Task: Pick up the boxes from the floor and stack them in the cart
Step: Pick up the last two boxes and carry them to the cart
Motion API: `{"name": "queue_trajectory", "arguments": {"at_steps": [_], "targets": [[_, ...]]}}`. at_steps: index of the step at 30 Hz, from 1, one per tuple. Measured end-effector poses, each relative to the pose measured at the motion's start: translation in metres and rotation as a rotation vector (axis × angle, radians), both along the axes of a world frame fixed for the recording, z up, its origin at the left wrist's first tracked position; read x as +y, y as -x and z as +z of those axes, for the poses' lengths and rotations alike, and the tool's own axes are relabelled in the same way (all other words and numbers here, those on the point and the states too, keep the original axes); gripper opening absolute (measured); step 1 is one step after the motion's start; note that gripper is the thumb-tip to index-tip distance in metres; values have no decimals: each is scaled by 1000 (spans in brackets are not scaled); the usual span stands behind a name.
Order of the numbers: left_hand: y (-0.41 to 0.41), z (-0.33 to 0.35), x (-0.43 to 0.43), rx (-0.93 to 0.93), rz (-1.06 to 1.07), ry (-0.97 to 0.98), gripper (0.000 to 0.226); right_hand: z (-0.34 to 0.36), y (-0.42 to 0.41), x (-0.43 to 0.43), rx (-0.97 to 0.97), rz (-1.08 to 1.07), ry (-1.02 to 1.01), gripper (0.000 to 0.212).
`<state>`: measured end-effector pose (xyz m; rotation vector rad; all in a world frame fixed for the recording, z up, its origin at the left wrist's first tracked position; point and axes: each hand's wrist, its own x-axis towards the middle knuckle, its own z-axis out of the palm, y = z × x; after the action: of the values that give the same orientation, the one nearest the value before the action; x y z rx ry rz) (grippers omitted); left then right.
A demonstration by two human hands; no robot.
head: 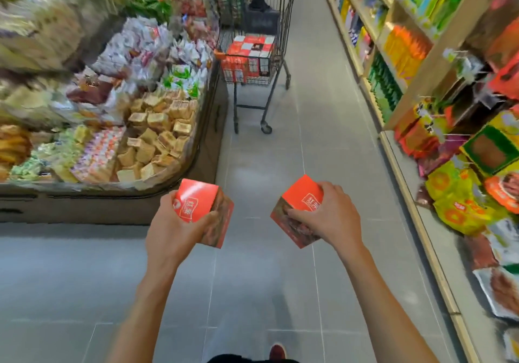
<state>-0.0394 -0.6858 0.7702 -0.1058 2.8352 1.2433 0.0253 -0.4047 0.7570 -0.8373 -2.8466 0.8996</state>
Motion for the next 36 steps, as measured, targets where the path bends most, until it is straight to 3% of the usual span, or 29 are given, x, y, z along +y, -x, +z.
{"name": "queue_trajectory", "arguments": {"at_steps": [10,20,27,32,36], "targets": [[256,-20,86,-9,10,-46,65,-12,259,89,-10,34,-64,90],[520,-18,198,-43,-22,-74,80,-13,498,200,59,-69,-10,91],[692,-25,283,-57,23,-40,70,-30,680,284,62,-24,-19,88],[807,-30,333,-83,72,-49,85,-27,802,332,26,52,-23,85],[884,-33,367,-92,82,-38,80,-20,874,357,-12,97,-9,82]]}}
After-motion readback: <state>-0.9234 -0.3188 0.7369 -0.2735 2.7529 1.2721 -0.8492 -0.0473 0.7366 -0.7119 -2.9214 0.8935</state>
